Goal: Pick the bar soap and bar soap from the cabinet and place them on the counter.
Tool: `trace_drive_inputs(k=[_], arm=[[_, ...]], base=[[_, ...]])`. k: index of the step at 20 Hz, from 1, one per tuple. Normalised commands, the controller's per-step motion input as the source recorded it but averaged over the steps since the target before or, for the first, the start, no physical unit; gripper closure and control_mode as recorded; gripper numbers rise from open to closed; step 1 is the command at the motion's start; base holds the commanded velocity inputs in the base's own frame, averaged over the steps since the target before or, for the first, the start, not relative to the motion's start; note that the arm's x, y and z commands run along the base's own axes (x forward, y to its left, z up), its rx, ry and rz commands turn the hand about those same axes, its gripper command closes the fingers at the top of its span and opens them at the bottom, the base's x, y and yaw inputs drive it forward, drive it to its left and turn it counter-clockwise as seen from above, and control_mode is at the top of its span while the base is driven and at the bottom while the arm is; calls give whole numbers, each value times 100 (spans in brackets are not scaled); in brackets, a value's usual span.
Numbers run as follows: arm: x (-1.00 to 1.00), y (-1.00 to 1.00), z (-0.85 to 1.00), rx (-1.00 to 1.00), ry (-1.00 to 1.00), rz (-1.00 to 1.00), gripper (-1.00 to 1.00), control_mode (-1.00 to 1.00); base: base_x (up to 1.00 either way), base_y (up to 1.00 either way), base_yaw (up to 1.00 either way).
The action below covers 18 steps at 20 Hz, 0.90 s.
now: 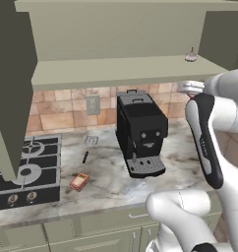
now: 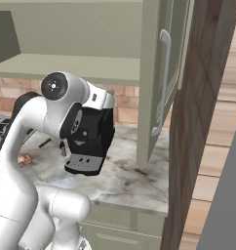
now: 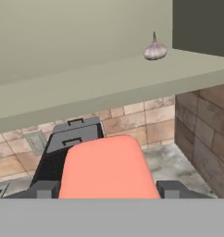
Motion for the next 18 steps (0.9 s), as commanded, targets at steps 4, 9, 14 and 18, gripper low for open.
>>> trace_drive_inputs(k=[4, 9, 14, 18], arm=[[-56, -14, -21, 0, 9, 0, 100, -100], [-30, -1, -18, 1, 3, 0, 100, -100], [-18, -7, -18, 1, 0, 0, 100, -100], [-9, -13, -36, 0, 5, 0, 100, -100]], base=[[0, 0, 0], [0, 0, 0], [0, 0, 0], [0, 0, 0]])
